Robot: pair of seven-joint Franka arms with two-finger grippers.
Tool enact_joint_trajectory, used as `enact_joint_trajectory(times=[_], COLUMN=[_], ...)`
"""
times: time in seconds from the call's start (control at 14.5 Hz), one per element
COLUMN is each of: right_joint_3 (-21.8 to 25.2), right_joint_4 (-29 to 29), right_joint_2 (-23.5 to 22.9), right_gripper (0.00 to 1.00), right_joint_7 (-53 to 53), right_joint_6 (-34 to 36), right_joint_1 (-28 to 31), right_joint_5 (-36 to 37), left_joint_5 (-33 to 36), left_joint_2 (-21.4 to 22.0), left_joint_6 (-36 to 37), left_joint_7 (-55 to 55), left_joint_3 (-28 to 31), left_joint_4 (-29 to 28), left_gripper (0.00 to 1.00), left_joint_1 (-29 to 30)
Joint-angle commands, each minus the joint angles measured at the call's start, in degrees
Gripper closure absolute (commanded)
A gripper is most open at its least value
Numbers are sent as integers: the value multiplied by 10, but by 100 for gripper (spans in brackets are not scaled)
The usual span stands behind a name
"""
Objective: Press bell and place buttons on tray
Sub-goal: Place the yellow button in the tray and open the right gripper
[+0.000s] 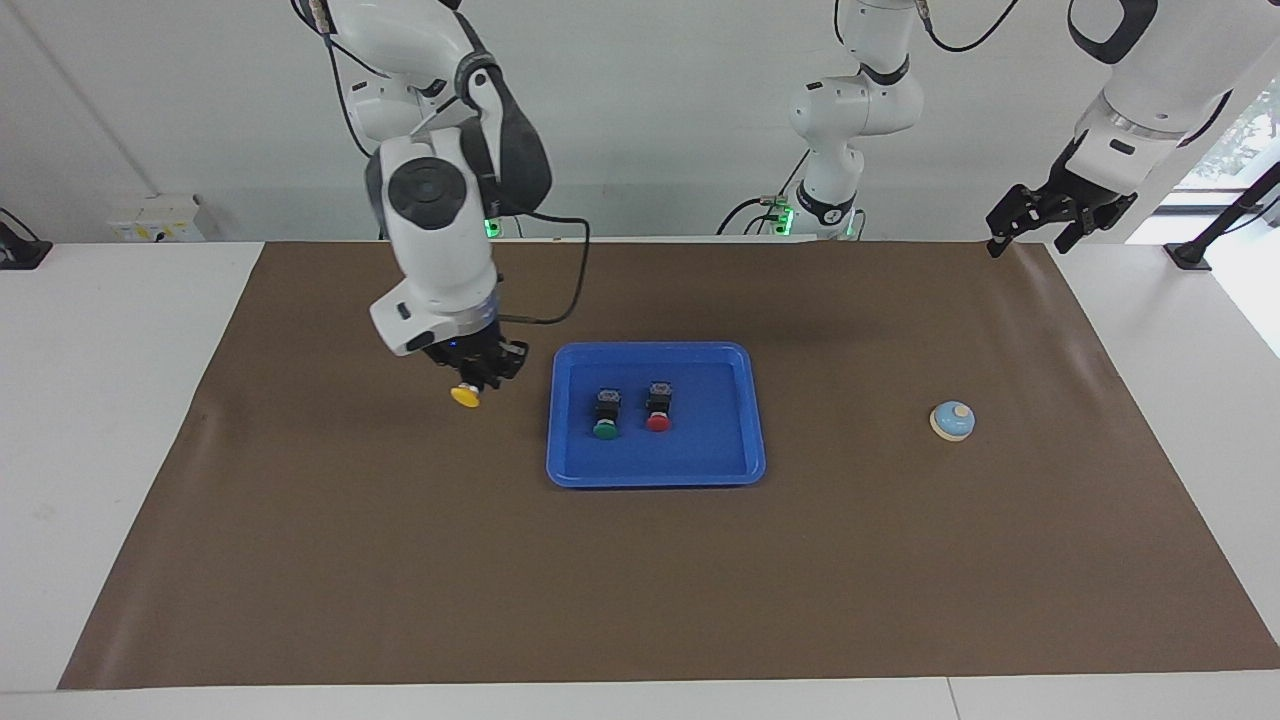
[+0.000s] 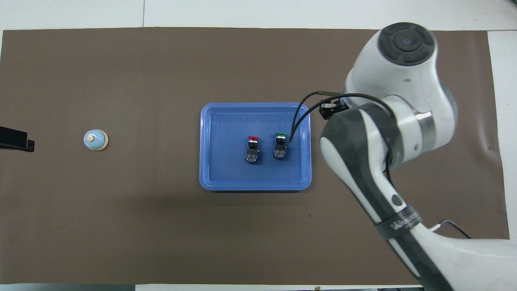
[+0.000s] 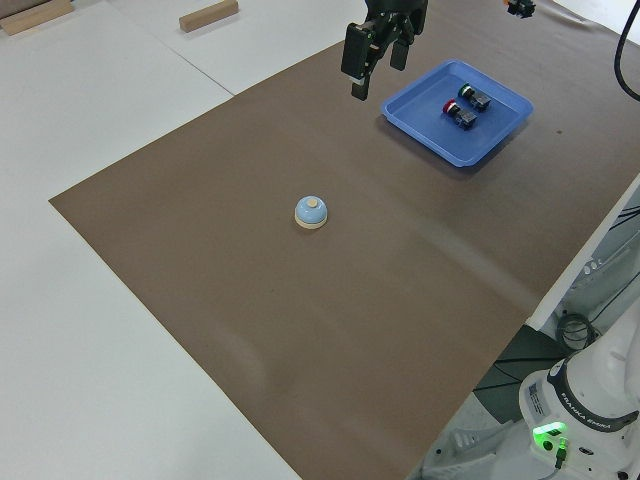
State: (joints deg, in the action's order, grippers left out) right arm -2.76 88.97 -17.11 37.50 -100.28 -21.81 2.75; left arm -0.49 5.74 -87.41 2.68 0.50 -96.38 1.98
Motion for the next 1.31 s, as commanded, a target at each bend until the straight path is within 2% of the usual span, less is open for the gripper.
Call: enact_joint_trajectory(times=[0.0,0.21,0.35,0.55,0.9,1.04,1.11,1.17,1.24], right_joint_3=[5,5,5,5,5,4,5,5,5], right_joint_4=[-82,-131,-125,-122,-65,-54,-54,-56,-57], right_joint_2=[-68,-147,-161,-192,-200,-198,-198,-198,-195], right_gripper=[100,100,100,100,100,100,90,7,0], right_joint_7=[68,155,171,173,170,173,176,178,182], right_joint_6=[27,-13,-70,-111,-195,-206,-202,-200,-196], right_joint_1=[-61,-127,-151,-177,-196,-199,-199,-202,-204], right_joint_5=[-20,-26,-35,-34,-27,-27,-27,-27,-27], left_joint_5=[6,6,6,6,6,6,6,6,6], left_joint_2=[16,15,16,16,15,16,16,16,16], left_joint_6=[1,1,1,1,3,4,4,4,3], left_joint_7=[7,8,8,7,7,7,7,6,6], left_joint_3=[0,-1,-1,-1,-1,-2,-2,-2,-2], left_joint_4=[-14,-14,-14,-14,-15,-15,-15,-18,-17], left_gripper=[0,0,0,0,0,0,0,0,0], left_joint_1=[0,0,0,0,-5,-2,-1,0,0])
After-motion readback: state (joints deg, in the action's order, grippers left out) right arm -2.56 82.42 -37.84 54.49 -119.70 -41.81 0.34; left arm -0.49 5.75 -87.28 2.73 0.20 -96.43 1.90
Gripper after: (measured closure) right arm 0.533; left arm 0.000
